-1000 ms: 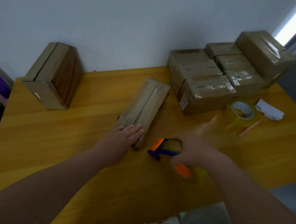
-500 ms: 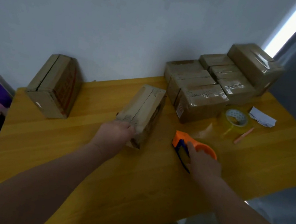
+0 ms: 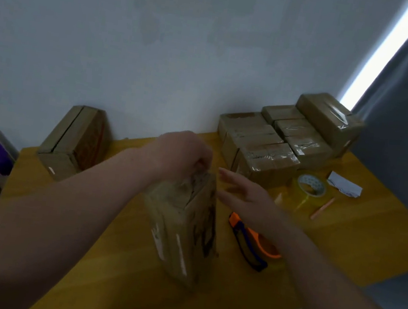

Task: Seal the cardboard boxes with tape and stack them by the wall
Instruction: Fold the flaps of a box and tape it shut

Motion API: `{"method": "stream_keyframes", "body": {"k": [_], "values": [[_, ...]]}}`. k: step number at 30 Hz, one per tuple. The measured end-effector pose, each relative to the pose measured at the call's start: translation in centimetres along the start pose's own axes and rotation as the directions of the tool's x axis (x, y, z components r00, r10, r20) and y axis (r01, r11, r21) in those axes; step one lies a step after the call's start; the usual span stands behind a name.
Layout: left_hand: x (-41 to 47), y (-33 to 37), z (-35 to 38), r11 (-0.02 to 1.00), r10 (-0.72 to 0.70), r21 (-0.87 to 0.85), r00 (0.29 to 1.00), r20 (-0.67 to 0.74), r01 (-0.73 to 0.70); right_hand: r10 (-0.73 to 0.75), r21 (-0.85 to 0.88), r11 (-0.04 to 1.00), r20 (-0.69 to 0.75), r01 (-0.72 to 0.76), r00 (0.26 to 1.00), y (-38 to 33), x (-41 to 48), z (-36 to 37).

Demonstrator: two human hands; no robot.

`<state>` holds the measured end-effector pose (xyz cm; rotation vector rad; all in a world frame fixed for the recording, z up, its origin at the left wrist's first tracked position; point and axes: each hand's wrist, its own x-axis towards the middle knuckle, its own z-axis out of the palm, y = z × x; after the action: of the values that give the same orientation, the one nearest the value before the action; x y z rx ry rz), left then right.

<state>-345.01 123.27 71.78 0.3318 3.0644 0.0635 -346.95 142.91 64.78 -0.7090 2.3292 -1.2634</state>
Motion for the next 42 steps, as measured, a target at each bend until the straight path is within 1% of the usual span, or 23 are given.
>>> {"method": "stream_keyframes", "body": {"k": [1,3,4,5,7,8,12,14,15,16,18,20,23,30,33,36,39,42], "values": [[-0.2,0.4,0.5,1.0,0.006,-0.026,1.0,-0.001,-0.006,0.005,0.091,0.996,0.064,-0.01,0.998,-0.2,-0.3,0.4],[-0.6,1.1,1.5,0.998,-0.015,-0.062,0.998,-0.058,0.011,0.008,0.235,0.971,0.119,-0.036,0.993,0.0,-0.9,1.0],[-1.1,1.3,1.8,0.997,-0.038,-0.068,0.991,-0.128,0.029,0.011,0.284,0.958,0.12,-0.045,0.993,0.1,-1.3,1.2],[-1.7,1.5,2.1,0.996,-0.056,-0.074,0.972,-0.23,0.04,0.017,0.319,0.946,0.118,-0.054,0.993,0.3,-1.5,1.4],[-3.2,2.1,2.9,0.997,-0.064,-0.071,0.898,-0.436,0.037,0.03,0.369,0.927,0.117,-0.071,0.993,0.7,-2.0,1.6],[-3.9,2.3,3.4,0.996,-0.081,-0.074,0.872,-0.483,0.051,0.042,0.373,0.924,0.123,-0.086,0.991,0.7,-2.3,1.8],[-6.6,3.2,5.5,0.97,-0.226,-0.196,0.823,-0.522,0.142,0.088,0.382,0.912,0.18,-0.152,0.98,1.1,-3.2,2.7],[-7.9,3.3,5.6,0.947,-0.277,-0.294,0.786,-0.553,0.128,0.099,0.414,0.895,0.176,-0.165,0.979,1.0,-3.4,3.1],[-8.4,3.3,5.7,0.935,-0.281,-0.34,0.785,-0.552,0.096,0.112,0.428,0.887,0.159,-0.171,0.981,1.0,-3.5,3.2],[-8.9,3.3,5.8,0.924,-0.262,-0.38,0.801,-0.538,0.047,0.127,0.445,0.878,0.139,-0.176,0.982,1.1,-3.5,3.2],[-9.8,3.3,6.3,0.907,-0.158,-0.415,0.854,-0.495,-0.074,0.146,0.487,0.855,0.109,-0.18,0.983,1.2,-3.4,3.2],[-10.2,3.3,7.3,0.92,-0.039,-0.36,0.876,-0.48,-0.156,0.153,0.523,0.833,0.096,-0.18,0.984,1.2,-3.4,3.2],[-9.9,3.2,8.9,0.949,0.058,-0.248,0.879,-0.473,-0.196,0.167,0.572,0.801,0.068,-0.176,0.984,1.3,-3.5,2.9],[-7.3,2.9,9.0,0.942,0.169,-0.158,0.826,-0.538,-0.295,0.162,0.584,0.803,-0.017,-0.121,0.987,0.9,-3.6,2.2],[-7.0,2.7,9.7,0.93,0.217,-0.115,0.772,-0.597,-0.35,0.132,0.592,0.801,-0.032,-0.088,0.991,0.8,-3.7,2.1],[-7.2,2.6,10.7,0.914,0.218,-0.111,0.704,-0.676,-0.39,0.136,0.605,0.793,-0.065,-0.069,0.989,0.7,-3.8,2.5],[-7.5,2.6,11.4,0.912,0.225,-0.093,0.677,-0.701,-0.399,0.137,0.535,0.841,-0.077,-0.075,0.988,1.0,-3.5,3.0],[-7.6,2.6,11.4,0.906,0.23,-0.09,0.659,-0.716,-0.414,0.152,0.539,0.836,-0.045,-0.104,0.987,1.1,-3.4,3.3]]}}
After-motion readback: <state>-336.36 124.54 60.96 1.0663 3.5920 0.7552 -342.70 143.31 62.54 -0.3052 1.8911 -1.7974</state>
